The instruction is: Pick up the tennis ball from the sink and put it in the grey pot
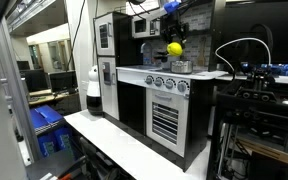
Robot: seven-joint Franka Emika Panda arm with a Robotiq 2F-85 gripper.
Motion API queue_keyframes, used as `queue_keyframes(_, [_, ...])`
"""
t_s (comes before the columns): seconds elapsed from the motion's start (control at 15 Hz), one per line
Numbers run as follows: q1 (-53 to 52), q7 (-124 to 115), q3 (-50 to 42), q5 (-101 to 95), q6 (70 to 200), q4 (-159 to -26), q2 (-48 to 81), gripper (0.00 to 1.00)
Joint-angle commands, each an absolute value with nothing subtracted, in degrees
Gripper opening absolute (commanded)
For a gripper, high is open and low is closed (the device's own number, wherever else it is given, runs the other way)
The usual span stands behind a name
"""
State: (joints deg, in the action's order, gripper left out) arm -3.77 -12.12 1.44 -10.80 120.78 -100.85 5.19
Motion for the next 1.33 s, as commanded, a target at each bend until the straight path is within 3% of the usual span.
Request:
queue_keyframes(0.0, [-3.5, -14.1, 1.1, -12.0, 124.1, -100.3, 7.1, 0.41])
queue_keyframes(1.27, [-4.6, -16.9, -0.6, -15.1, 131.7, -98.3, 13.8, 0.41])
